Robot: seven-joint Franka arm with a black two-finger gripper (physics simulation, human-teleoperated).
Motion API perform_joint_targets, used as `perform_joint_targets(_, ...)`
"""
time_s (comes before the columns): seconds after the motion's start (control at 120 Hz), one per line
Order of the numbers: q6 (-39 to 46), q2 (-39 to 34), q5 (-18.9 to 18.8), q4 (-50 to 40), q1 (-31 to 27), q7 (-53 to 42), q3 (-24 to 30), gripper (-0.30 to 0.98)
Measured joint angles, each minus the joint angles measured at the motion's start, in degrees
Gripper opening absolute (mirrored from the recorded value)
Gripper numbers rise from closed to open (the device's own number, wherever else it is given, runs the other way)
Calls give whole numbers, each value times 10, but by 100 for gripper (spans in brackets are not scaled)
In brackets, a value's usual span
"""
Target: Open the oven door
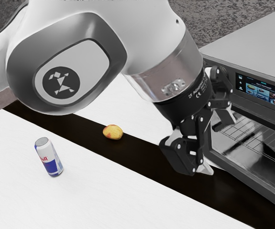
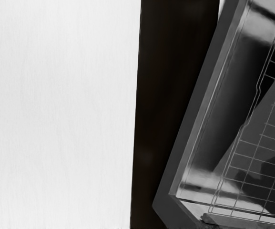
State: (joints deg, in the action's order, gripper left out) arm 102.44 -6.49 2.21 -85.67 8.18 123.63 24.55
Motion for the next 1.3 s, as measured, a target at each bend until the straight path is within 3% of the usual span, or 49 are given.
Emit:
perform_joint_targets(0.483, 77, 59, -4, 8, -30, -4, -4, 69)
perform_joint_targets(0.633, 86, 70, -57, -1, -38, -27, -1, 69)
perform_joint_targets(0.8, 98, 85, -79, 1, -39, -58, -1, 69)
perform_joint_targets(1.025, 124, 125, -86, 35, -4, -92, -4, 69)
perform_joint_targets(1.3, 149, 149, -82, 46, -13, -128, -22, 69)
